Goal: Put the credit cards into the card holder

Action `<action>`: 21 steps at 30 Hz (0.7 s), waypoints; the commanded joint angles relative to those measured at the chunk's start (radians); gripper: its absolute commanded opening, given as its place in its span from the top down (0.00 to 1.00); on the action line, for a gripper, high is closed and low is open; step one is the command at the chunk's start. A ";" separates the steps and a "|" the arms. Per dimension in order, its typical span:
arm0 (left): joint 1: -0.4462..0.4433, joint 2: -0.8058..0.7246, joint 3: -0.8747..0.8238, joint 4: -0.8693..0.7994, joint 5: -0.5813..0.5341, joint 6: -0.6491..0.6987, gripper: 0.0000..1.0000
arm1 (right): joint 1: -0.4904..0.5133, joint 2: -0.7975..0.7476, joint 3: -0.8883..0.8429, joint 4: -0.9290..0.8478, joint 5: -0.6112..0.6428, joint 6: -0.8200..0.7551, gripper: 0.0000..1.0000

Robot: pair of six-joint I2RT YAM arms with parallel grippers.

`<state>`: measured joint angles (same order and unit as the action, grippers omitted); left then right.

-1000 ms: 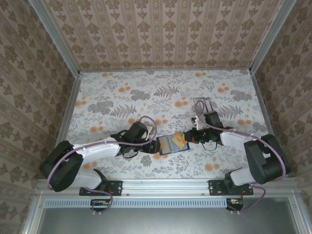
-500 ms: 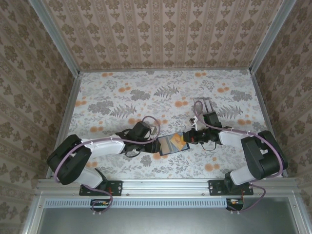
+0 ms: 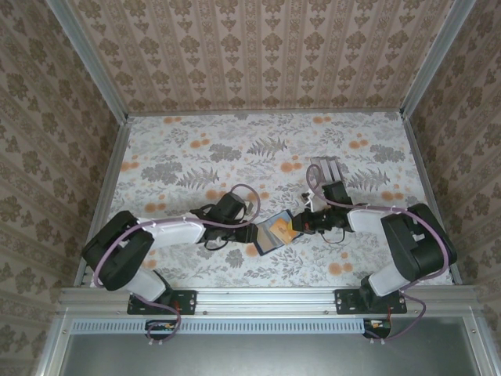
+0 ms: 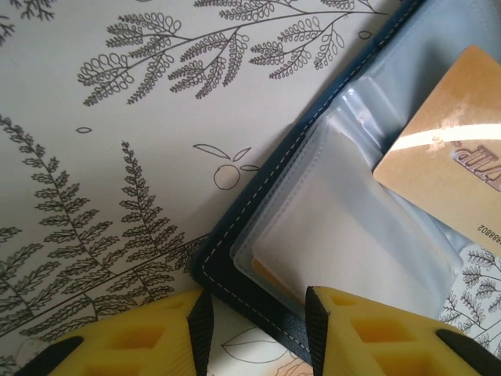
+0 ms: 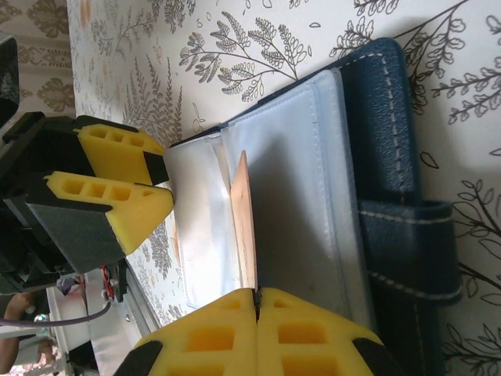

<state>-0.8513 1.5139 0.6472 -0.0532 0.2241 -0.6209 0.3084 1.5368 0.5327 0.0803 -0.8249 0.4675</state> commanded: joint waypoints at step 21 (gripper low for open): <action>0.096 0.194 0.195 -0.113 -0.007 0.121 0.87 | 0.014 0.028 0.014 0.064 0.003 0.010 1.00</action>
<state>-0.7757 1.6550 0.8127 -0.1829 0.2554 -0.5568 0.3084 1.5459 0.5434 0.1287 -0.8185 0.4725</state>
